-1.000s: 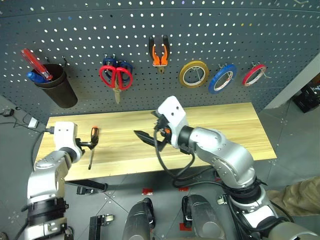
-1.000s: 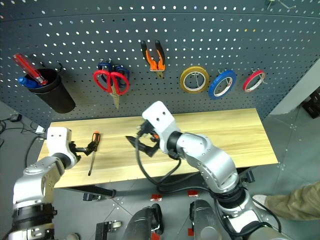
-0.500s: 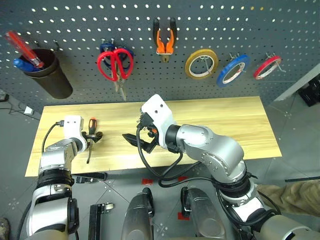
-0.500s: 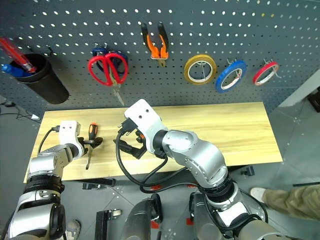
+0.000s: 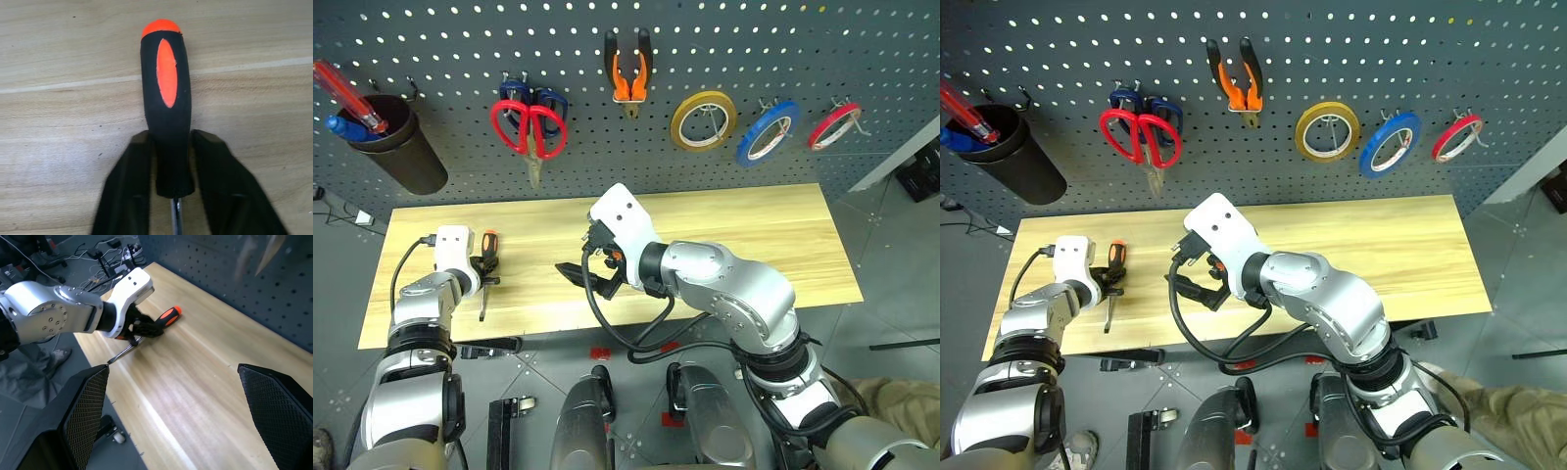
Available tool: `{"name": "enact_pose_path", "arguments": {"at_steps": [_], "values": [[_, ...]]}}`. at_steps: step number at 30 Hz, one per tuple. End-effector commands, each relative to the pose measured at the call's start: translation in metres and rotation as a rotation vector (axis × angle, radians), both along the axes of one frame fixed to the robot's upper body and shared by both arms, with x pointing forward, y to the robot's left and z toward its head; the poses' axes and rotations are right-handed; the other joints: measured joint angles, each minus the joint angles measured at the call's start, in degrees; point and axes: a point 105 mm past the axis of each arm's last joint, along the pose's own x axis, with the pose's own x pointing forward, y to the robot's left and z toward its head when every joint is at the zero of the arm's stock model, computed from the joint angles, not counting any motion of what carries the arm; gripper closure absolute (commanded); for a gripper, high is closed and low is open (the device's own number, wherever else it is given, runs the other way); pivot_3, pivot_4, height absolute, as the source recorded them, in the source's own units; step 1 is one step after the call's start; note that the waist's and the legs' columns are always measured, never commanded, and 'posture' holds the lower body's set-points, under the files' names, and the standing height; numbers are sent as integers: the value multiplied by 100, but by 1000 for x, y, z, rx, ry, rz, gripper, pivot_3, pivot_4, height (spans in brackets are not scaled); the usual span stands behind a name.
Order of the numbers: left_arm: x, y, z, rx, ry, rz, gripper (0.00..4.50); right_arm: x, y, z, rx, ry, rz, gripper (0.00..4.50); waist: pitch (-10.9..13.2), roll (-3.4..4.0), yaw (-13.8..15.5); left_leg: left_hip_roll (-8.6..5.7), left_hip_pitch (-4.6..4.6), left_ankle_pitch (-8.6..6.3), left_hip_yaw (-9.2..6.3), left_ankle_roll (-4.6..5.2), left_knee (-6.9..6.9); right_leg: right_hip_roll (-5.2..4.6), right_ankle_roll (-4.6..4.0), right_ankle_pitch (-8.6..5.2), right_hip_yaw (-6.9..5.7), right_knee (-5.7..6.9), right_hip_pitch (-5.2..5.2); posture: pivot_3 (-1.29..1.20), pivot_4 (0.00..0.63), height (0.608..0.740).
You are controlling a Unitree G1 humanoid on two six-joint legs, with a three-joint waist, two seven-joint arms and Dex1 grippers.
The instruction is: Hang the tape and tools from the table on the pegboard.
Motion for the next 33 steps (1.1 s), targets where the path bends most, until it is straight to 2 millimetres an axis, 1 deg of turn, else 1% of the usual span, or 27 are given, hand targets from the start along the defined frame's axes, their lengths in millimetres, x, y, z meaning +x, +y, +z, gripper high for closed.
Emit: {"name": "enact_pose_path", "arguments": {"at_steps": [1, 3, 5, 7, 8, 9, 11, 13, 15, 16, 18, 21, 23, 25, 26, 28, 31, 33], "values": [[-9, 8, 8, 30, -32, -34, 3959, -6, 5, 16, 41, -95, 53, 0, -7, -8, -20, 0, 0, 0, 0, 0, -1, 0, 0, 0, 1, 0, 0, -265, 300, 740], [-13, 9, 20, 75, -88, -66, 3959, -9, 5, 19, 55, -132, 75, 0, -21, -20, -43, 0, -2, 1, 1, -2, -3, 0, 0, 0, 1, 0, -2, -265, 289, 740], [-21, 7, 34, 118, -154, -90, 3959, -11, 5, 21, 73, -155, 91, 0, -30, -31, -68, 1, -5, 1, 1, -3, -3, 0, 0, 0, -2, -1, -4, -266, 258, 740], [-31, 4, 47, 138, -220, -92, 3959, -13, 5, 24, 90, -181, 103, 0, -62, -64, -115, 1, -11, 1, -3, -4, -3, -1, -1, 1, -5, -1, -6, -264, 240, 740], [-36, 2, 54, 136, -257, -86, 3959, -13, 5, 25, 96, -192, 105, 0, -93, -78, -149, 0, -14, 1, -6, -4, -3, -1, -1, 1, -9, -2, -4, -262, 220, 740], [-41, 1, 62, 139, -304, -67, 3959, -12, 4, 25, 103, -201, 105, 0, -132, -83, -156, 0, -21, 1, -8, -5, -3, -3, -1, 1, -13, -4, -7, -259, 211, 740], [-58, -5, 87, 201, -445, -32, 3959, -9, 1, 30, 128, -219, 89, 0, -194, -97, -163, -1, -24, 1, -14, -5, -1, -4, -1, 2, -19, -5, -6, -249, 196, 740], [-76, -9, 109, 233, -565, 29, 3959, -7, -2, 34, 163, -208, 85, 0, -288, -103, -165, -3, -25, 1, -15, -5, 0, -6, 0, 3, -20, -7, -4, -227, 174, 740], [-92, -11, 122, 293, -628, 90, 3959, -6, -4, 37, 185, -199, 88, 0, -393, -104, -158, -5, -25, 0, -17, -4, -1, -7, 0, 3, -21, -6, -2, -208, 165, 740], [-102, -14, 129, 359, -653, 121, 3959, -6, -5, 38, 190, -198, 88, 0, -426, -104, -155, -4, -24, 1, -20, -4, -1, -5, 0, 3, -26, -2, -1, -201, 161, 740], [-116, -20, 139, 438, -698, 171, 3959, -4, -7, 38, 194, -197, 86, 0, -505, -104, -158, -3, -21, 1, -23, -4, -1, -4, 0, 3, -28, 1, 2, -180, 149, 740], [-125, -28, 156, 549, -761, 211, 3959, -3, -7, 38, 198, -197, 85, 0, -617, -104, -148, -4, -19, -1, -24, -2, -1, -3, 1, 5, -27, 4, 3, -173, 132, 740], [-127, -29, 169, 597, -811, 253, 3959, -2, -7, 39, 202, -198, 82, 0, -692, -101, -135, -1, -19, -1, -32, 0, 0, 3, -8, 12, -34, 8, 3, -171, 124, 740], [-122, -27, 195, 627, -895, 298, 3959, 0, -5, 42, 208, -207, 75, 0, -749, -104, -105, -1, -18, -4, -36, 6, 2, 5, -11, 15, -38, 10, 6, -174, 114, 740], [-118, -27, 204, 632, -925, 303, 3959, 1, -4, 43, 212, -210, 72, 0, -785, -118, -74, 0, -17, -3, -41, 6, 5, 6, -12, 18, -43, 12, 7, -175, 112, 740], [-104, -29, 224, 622, -985, 289, 3959, 2, -3, 45, 216, -215, 68, 0, -827, -117, -39, 6, -18, 3, -44, 5, 7, 13, -18, 28, -46, 12, 7, -175, 106, 740], [-83, -30, 248, 596, -1054, 267, 3959, 4, 0, 46, 211, -215, 67, 0, -911, -111, 3, 4, -15, 8, -38, 10, 10, 16, -15, 38, -38, 11, 9, -185, 100, 740], [-63, -35, 261, 585, -1096, 221, 3959, 5, 2, 46, 184, -202, 62, 0, -967, -109, 1, 3, -11, 9, -31, 10, 10, 16, -11, 40, -29, 8, 10, -213, 96, 740]]}}
